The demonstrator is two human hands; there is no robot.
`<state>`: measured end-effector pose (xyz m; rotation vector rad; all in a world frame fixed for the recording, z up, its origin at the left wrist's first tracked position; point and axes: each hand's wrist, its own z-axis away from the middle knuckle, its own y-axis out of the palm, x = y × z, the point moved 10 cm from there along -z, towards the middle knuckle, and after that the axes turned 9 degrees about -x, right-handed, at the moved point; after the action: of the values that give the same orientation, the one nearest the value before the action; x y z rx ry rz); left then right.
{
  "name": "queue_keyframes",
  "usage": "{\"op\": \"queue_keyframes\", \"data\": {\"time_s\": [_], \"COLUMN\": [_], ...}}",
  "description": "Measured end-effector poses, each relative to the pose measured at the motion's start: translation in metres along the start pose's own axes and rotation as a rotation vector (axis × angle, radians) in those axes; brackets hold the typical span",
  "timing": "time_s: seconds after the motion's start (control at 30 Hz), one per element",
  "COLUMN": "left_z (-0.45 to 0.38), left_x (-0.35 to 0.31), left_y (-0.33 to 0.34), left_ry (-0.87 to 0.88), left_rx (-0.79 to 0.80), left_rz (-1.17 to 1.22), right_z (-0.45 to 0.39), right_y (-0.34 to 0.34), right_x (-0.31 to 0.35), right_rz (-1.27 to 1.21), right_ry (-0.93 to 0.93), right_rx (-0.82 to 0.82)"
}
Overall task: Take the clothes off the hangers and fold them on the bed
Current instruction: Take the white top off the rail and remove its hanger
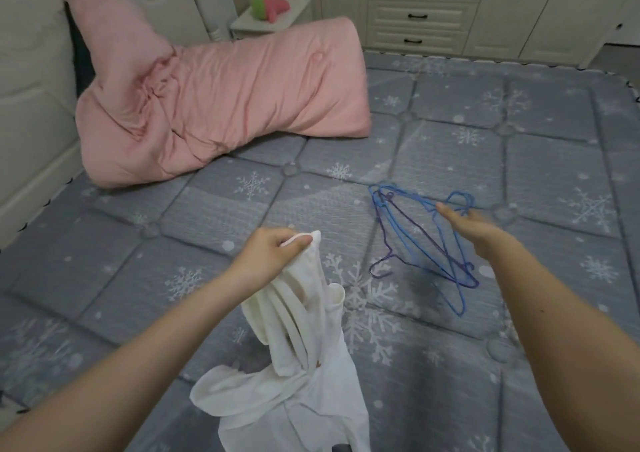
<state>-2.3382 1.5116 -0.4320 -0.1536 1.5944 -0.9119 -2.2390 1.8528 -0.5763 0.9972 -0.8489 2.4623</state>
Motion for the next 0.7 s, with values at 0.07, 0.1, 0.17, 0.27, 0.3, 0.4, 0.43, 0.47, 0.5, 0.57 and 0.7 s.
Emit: {"op": "queue_keyframes", "data": {"time_s": [0.07, 0.1, 0.17, 0.27, 0.3, 0.4, 0.43, 0.47, 0.5, 0.57, 0.7], "left_z": [0.0, -0.001, -0.001, 0.0, 0.0, 0.006, 0.008, 0.01, 0.012, 0.019, 0.034], "left_x": [0.0, 0.0, 0.003, 0.004, 0.003, -0.005, -0.007, -0.008, -0.008, -0.013, -0.029], "left_y": [0.0, 0.0, 0.001, 0.0, 0.0, -0.004, -0.007, -0.01, -0.011, -0.017, -0.04], "left_ry": [0.0, -0.003, -0.022, -0.046, -0.045, -0.054, -0.069, -0.084, -0.1, -0.118, -0.086], "left_rx": [0.006, 0.003, -0.01, -0.008, -0.003, 0.019, 0.029, 0.044, 0.067, 0.12, 0.143], "left_rz": [0.009, 0.013, 0.006, -0.011, -0.015, -0.021, -0.02, -0.017, -0.01, 0.008, 0.026], "right_z": [-0.002, 0.0, 0.015, 0.046, 0.056, 0.077, 0.084, 0.092, 0.101, 0.118, 0.164], "right_y": [-0.004, 0.002, 0.027, 0.073, 0.085, 0.108, 0.116, 0.123, 0.132, 0.149, 0.185], "right_x": [-0.017, -0.024, -0.031, -0.042, -0.044, -0.038, -0.036, -0.033, -0.029, -0.02, 0.001], "right_rz": [0.105, 0.148, 0.174, 0.237, 0.256, 0.253, 0.253, 0.251, 0.254, 0.279, 0.557], "right_ry": [0.028, 0.031, 0.004, -0.011, -0.026, -0.114, -0.142, -0.171, -0.212, -0.296, -0.548], "right_rx": [-0.07, -0.059, 0.027, 0.208, 0.255, 0.266, 0.263, 0.271, 0.291, 0.339, 0.484]}}
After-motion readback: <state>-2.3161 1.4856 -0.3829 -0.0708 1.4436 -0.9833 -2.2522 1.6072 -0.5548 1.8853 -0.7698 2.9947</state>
